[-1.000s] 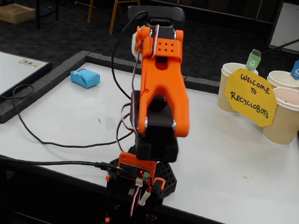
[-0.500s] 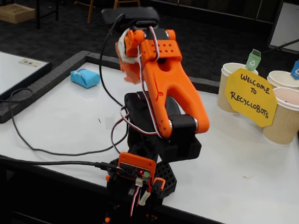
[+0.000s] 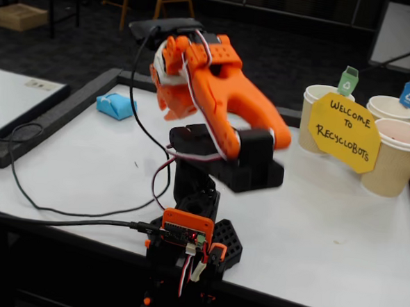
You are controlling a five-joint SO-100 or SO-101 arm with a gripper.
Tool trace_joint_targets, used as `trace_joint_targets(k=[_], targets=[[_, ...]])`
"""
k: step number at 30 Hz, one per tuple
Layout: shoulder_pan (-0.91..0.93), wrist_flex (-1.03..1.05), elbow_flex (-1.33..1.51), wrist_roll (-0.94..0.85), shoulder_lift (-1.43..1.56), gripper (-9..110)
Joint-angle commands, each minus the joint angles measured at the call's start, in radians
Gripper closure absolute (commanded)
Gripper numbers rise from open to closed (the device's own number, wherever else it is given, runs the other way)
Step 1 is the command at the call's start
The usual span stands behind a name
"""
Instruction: Sort rubbish by color.
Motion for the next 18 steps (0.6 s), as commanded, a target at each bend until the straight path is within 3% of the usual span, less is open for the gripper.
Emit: trace_joint_targets(k=[1, 18], targets=[[-0.017, -0.072, -0.238, -0.005, -0.143, 101], [-0.147, -0.046, -0.848, -0.003, -0.808, 101]])
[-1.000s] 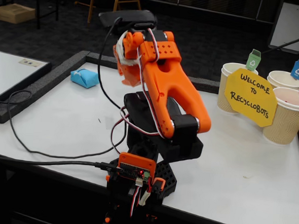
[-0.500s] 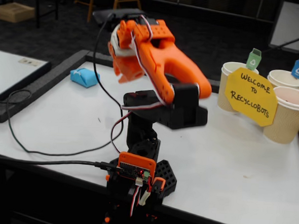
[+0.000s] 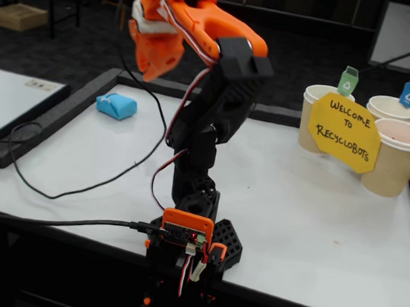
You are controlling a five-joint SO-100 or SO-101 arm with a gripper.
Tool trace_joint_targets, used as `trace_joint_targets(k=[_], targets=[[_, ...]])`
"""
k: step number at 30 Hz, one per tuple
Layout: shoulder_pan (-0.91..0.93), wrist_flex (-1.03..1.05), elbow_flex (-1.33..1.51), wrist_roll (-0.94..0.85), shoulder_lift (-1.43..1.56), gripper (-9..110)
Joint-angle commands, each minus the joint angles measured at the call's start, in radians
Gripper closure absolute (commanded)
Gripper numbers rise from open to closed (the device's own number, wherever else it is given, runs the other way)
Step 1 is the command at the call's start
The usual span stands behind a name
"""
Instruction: Sort rubbish by color.
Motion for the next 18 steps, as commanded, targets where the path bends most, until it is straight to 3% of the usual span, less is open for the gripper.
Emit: trace_joint_targets(k=[1, 18], targets=[[-0.066, 0.011, -0.216, -0.003, -0.072, 101], [-0.081, 0.135, -0.799, 0.000, -0.690, 100]])
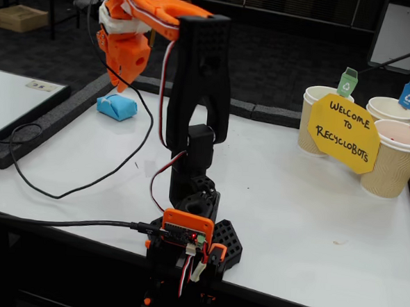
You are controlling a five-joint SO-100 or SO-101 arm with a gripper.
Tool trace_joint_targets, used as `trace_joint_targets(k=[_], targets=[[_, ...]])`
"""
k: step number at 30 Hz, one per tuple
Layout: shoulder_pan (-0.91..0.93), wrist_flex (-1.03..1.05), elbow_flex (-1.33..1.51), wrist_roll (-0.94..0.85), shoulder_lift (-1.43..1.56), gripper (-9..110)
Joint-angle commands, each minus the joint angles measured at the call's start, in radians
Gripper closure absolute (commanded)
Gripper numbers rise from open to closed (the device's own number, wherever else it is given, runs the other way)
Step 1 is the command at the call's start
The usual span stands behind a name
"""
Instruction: Sort rubbish by color.
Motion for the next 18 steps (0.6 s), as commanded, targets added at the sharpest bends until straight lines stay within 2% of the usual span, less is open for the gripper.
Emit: trace_joint_targets(k=[1, 11, 18], targets=[[-0.017, 0.003, -0.256, 0.017, -0.061, 100], [-0.017, 0.021, -0.495, 0.328, -0.272, 99], [-0.014, 0.026, -0.514, 0.620, -0.282, 100]])
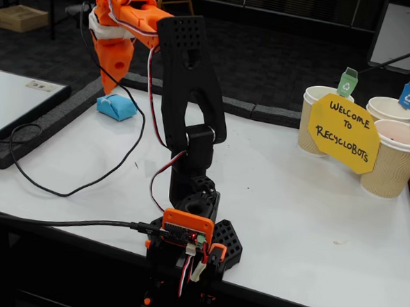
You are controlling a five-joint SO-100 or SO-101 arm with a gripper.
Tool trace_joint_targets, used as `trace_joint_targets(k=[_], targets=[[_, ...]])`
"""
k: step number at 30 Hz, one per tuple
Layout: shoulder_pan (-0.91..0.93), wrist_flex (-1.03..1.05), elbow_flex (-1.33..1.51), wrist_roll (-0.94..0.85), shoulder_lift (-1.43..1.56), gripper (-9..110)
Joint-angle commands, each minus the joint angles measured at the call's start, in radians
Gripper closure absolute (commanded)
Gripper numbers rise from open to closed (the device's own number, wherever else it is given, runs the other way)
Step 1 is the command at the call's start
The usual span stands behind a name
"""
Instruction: Sort rubbish by color.
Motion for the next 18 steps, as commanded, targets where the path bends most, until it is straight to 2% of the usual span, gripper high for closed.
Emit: trace_joint_targets(k=[1, 11, 14, 18], targets=[[-0.014, 0.008, -0.126, 0.175, 0.049, 100], [0.000, -0.015, -0.087, 0.548, -0.002, 101], [0.000, -0.031, -0.156, 0.554, -0.084, 101], [0.003, -0.086, -0.206, 0.549, -0.150, 95]])
